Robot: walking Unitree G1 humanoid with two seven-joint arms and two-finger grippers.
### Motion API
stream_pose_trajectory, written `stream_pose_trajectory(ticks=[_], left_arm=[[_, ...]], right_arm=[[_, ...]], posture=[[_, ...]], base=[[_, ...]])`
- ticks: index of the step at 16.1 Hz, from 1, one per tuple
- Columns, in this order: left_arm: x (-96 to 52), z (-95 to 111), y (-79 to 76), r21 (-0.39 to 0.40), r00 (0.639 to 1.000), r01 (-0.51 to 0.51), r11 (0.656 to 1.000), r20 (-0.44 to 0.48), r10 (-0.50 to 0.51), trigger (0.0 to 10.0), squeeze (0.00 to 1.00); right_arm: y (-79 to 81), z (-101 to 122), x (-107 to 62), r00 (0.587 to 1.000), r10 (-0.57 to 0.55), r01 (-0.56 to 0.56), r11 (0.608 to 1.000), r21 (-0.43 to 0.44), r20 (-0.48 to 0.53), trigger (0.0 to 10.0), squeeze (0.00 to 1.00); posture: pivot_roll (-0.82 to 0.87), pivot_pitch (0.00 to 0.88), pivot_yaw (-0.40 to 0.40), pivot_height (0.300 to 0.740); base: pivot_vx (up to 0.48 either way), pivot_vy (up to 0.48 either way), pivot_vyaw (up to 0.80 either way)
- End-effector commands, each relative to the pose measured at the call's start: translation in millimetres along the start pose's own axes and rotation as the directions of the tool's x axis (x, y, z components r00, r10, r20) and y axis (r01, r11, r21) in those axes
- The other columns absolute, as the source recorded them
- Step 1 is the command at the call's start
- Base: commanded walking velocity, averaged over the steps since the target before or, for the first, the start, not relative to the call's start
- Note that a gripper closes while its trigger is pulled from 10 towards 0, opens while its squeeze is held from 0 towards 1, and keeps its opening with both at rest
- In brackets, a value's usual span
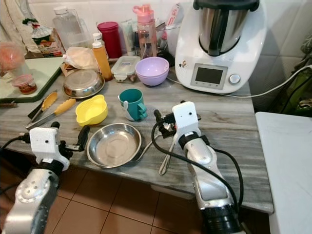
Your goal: Setting the table
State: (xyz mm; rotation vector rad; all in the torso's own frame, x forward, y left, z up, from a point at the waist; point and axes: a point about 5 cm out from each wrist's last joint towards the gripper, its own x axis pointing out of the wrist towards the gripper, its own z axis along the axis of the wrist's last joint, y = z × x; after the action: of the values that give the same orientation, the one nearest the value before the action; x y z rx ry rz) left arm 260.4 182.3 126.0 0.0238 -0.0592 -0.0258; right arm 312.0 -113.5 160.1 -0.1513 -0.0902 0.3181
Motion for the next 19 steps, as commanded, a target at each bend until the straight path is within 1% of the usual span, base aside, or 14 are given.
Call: stream_pose_trajectory(ticks=[1,4,9,11,13,16,19], left_arm=[[0.2,2.8,0.5,0.012,1.000,-0.018,1.000,0.012,0.018,10.0,0.00],[3.1,3.2,-1.7,0.010,1.000,-0.018,1.000,0.012,0.018,10.0,0.00],[5.1,2.8,0.0,0.001,1.000,-0.019,1.000,0.002,0.019,10.0,0.00],[5.6,2.8,-1.3,0.018,1.000,-0.011,1.000,0.001,0.011,10.0,0.00],[6.3,2.4,-1.4,0.004,1.000,-0.011,1.000,-0.001,0.011,10.0,0.00],[7.3,3.0,-1.7,0.021,1.000,-0.005,1.000,-0.001,0.005,10.0,0.00],[7.8,1.5,0.0,0.010,1.000,-0.013,1.000,-0.011,0.013,10.0,0.00]], right_arm=[[4.1,4.0,-0.4,1.000,0.011,-0.011,1.000,-0.003,0.006,10.0,0.00],[4.3,3.8,0.4,1.000,0.009,-0.009,1.000,0.026,-0.005,10.0,0.00],[5.1,4.3,1.8,1.000,0.007,-0.006,0.999,0.036,-0.011,10.0,0.00],[5.8,4.8,1.6,1.000,0.006,-0.006,0.999,0.039,-0.006,10.0,0.00],[6.5,4.7,1.4,1.000,0.008,-0.008,0.999,0.037,-0.006,10.0,0.00],[7.5,5.1,2.3,1.000,0.008,-0.008,0.999,0.036,-0.006,10.0,0.00],[8.4,4.6,3.3,1.000,0.004,-0.003,0.999,0.036,-0.008,10.0,0.00]], posture=[[-0.19,0.000,0.081,0.740],[-0.18,0.000,0.082,0.740],[-0.19,0.000,0.089,0.740],[-0.19,0.000,0.090,0.740],[-0.19,0.000,0.089,0.740],[-0.19,0.000,0.092,0.740],[-0.19,0.000,0.092,0.740]], base=[[0.000,0.000,0.00],[0.000,0.000,0.00],[0.000,0.000,-0.79],[0.000,0.000,-0.61],[0.000,0.000,0.00],[0.000,0.000,0.00],[0.000,0.000,0.00]])
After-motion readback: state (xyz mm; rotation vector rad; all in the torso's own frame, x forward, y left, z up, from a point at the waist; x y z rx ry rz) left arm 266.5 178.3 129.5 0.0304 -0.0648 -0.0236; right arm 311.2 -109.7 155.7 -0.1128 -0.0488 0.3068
